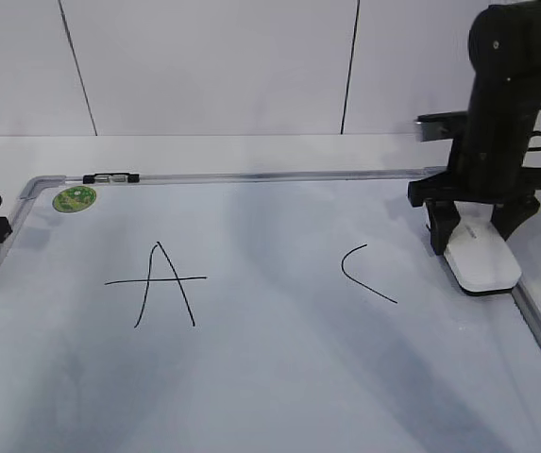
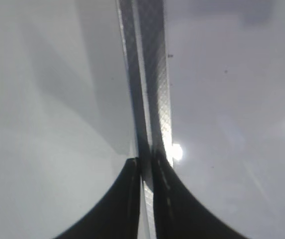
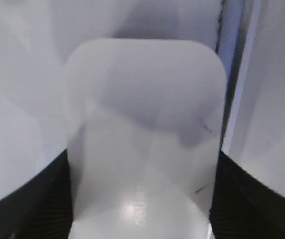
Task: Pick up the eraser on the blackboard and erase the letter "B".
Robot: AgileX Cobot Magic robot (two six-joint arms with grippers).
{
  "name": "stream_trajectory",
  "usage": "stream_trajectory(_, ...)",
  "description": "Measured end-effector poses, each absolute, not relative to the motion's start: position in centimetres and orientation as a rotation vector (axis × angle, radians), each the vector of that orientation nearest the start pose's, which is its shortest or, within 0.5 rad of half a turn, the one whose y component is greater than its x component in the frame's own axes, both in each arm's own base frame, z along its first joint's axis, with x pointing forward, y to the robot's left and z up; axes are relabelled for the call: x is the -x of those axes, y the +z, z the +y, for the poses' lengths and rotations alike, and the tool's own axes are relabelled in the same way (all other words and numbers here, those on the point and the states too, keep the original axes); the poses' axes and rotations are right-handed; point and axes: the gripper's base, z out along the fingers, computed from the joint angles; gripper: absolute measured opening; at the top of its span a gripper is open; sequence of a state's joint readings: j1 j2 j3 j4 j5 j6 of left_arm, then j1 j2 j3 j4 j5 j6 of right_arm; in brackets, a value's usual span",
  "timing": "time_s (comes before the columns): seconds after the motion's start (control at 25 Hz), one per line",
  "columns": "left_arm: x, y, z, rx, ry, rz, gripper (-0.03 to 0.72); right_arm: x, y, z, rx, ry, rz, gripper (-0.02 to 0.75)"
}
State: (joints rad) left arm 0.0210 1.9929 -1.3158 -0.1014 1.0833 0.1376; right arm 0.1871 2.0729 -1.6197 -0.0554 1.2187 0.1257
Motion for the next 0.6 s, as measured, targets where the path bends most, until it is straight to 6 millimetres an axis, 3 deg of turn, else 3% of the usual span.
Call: stream_trajectory(0.6,-36.24,15.34,-0.05,-0.104,-0.154,3.231,0.034,-40.71,18.50,6.59,0.128,-0.129,3.147,0.547)
